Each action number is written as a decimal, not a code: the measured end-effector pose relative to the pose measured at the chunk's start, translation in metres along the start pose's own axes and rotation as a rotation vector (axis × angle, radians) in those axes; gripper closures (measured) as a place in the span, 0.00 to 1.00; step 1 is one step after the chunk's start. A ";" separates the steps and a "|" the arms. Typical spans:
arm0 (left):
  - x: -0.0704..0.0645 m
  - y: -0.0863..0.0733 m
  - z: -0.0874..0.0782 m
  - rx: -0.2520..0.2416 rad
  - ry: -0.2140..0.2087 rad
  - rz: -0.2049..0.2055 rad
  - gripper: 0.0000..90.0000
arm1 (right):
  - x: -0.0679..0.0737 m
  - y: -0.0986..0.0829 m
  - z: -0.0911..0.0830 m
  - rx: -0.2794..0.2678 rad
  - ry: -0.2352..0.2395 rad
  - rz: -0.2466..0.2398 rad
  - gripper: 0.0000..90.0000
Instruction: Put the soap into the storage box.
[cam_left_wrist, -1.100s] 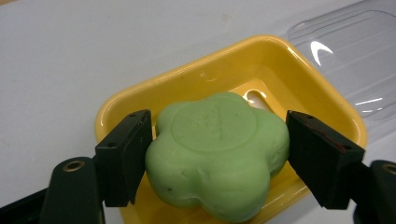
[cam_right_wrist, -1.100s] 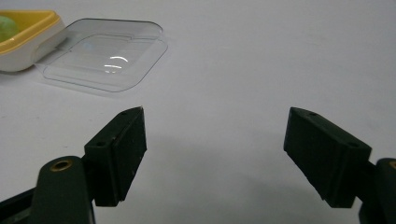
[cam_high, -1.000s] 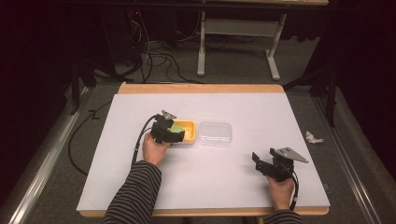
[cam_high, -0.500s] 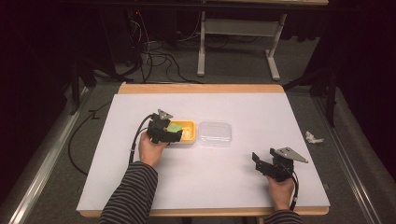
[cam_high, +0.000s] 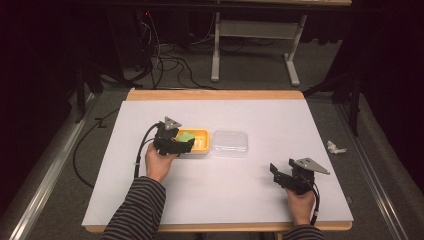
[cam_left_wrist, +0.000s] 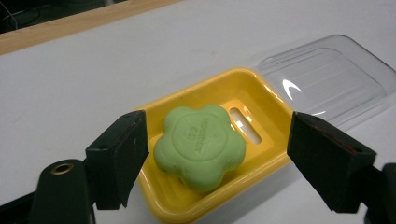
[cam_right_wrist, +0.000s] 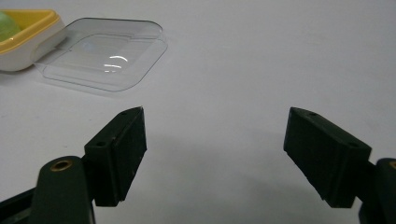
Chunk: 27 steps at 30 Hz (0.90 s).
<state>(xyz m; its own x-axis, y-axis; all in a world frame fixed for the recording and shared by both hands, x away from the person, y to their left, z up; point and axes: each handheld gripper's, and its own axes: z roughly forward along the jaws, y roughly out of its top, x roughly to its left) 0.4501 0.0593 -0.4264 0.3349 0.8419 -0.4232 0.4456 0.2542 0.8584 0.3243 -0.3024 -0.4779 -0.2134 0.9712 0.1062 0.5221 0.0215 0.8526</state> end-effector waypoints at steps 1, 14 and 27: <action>0.000 0.000 -0.001 0.001 -0.004 -0.007 0.24 | 0.000 0.000 0.000 0.000 0.000 0.000 0.24; -0.005 0.003 -0.019 -0.046 -0.040 -0.004 0.22 | 0.000 0.000 0.000 0.000 -0.002 0.000 0.24; -0.014 0.005 -0.037 -0.057 -0.069 -0.014 0.19 | 0.001 0.000 0.000 -0.003 -0.005 -0.002 0.24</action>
<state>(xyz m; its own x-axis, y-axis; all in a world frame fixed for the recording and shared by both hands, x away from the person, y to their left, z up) 0.4169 0.0662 -0.4055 0.3861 0.8041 -0.4521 0.4036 0.2935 0.8666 0.3240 -0.3015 -0.4779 -0.2108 0.9722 0.1019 0.5191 0.0230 0.8544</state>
